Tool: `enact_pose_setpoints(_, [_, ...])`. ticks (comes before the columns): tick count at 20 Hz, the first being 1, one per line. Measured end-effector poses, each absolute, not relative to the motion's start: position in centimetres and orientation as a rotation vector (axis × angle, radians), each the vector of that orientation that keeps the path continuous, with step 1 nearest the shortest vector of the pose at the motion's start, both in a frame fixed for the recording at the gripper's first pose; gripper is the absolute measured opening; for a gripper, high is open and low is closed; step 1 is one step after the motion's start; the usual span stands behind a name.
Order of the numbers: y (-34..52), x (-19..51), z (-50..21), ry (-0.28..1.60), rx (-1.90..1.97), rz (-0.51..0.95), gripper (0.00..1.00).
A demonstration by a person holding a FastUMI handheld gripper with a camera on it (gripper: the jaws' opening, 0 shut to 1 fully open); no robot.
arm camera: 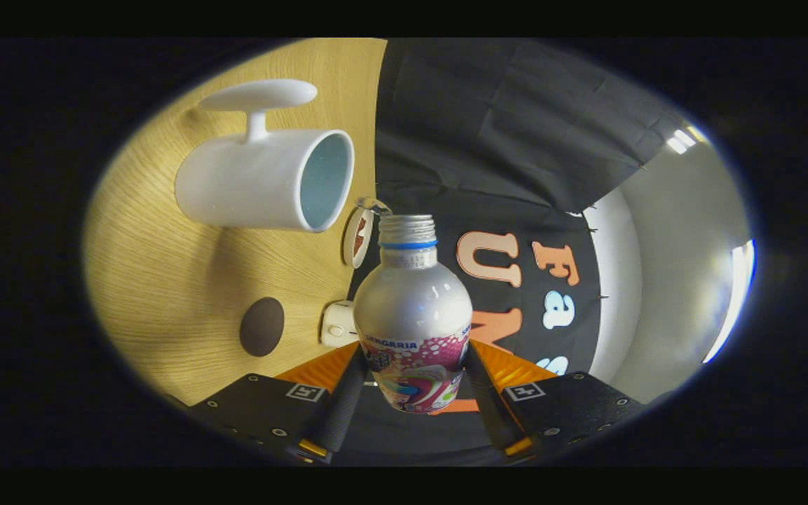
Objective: Take the bottle from table, then pour the juice into the cup, finally place the bottle on the coaster
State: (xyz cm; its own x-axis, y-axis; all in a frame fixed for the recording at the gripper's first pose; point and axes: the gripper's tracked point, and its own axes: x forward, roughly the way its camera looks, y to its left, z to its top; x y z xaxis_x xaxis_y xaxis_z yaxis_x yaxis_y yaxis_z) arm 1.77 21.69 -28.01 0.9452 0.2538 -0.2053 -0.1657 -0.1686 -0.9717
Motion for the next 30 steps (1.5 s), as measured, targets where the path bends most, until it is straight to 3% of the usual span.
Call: enact_pose_setpoints(30, [22.49,2.39,-26.99,-0.148,-1.792,0.423,0.77])
